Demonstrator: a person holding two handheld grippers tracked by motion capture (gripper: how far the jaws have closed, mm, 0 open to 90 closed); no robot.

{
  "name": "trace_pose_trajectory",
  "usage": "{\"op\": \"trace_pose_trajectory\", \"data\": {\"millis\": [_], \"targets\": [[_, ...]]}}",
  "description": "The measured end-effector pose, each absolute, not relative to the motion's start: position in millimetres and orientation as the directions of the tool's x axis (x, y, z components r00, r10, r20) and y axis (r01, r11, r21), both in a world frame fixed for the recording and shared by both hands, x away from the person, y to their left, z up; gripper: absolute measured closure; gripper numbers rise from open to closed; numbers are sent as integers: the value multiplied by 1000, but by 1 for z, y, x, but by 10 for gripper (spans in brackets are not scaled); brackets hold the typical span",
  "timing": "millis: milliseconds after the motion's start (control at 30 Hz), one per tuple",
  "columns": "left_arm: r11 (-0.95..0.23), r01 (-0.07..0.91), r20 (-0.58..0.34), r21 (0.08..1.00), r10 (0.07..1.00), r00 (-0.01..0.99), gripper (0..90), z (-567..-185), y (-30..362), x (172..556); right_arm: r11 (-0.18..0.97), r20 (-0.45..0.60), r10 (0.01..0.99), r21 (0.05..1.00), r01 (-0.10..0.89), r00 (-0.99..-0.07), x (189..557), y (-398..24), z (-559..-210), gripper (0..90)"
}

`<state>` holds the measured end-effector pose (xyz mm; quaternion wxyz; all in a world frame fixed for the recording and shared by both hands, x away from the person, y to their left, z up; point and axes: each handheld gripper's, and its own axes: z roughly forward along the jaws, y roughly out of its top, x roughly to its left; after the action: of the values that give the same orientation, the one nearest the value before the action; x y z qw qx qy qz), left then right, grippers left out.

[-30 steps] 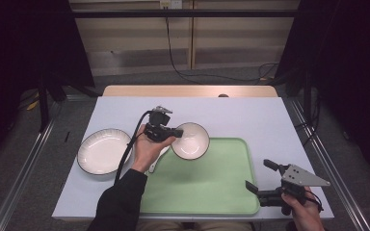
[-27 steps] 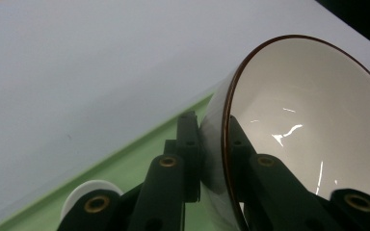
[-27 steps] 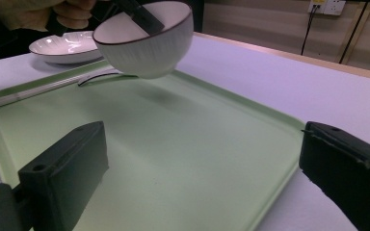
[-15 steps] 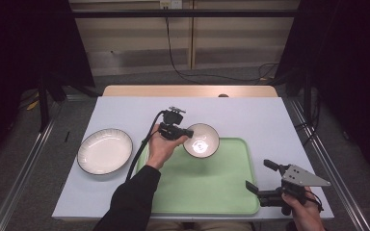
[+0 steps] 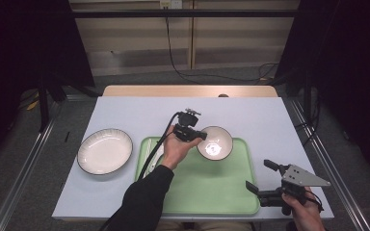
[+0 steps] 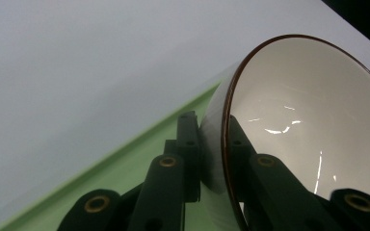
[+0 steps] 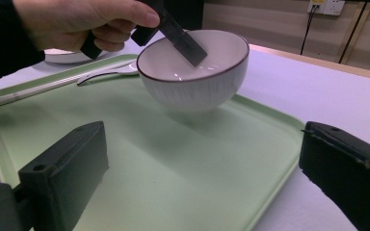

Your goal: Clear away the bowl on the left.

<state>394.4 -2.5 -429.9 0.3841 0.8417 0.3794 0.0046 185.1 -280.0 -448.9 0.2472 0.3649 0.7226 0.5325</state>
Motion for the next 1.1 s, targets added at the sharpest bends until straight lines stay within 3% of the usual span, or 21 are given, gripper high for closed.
{"op": "trace_pose_trajectory", "data": {"millis": [433,800,867,933,1100], "targets": [[-444,645,-310,622,617,723,819,-445,-38,399,167,35,785,950,265,-619,185,-280,-449,30],[-463,637,-313,616,598,738,820,-454,-36,403,167,35,782,950,263,-623,185,-279,-450,32],[-446,654,-347,611,592,728,785,-453,-35,403,169,34,781,950,263,-624,185,-279,-450,32],[-480,619,-286,622,597,750,787,-450,-37,400,166,37,781,950,264,-623,185,-279,-449,32],[-486,608,-282,627,587,759,765,-452,-37,400,171,32,781,950,262,-624,185,-279,-450,32]]}}
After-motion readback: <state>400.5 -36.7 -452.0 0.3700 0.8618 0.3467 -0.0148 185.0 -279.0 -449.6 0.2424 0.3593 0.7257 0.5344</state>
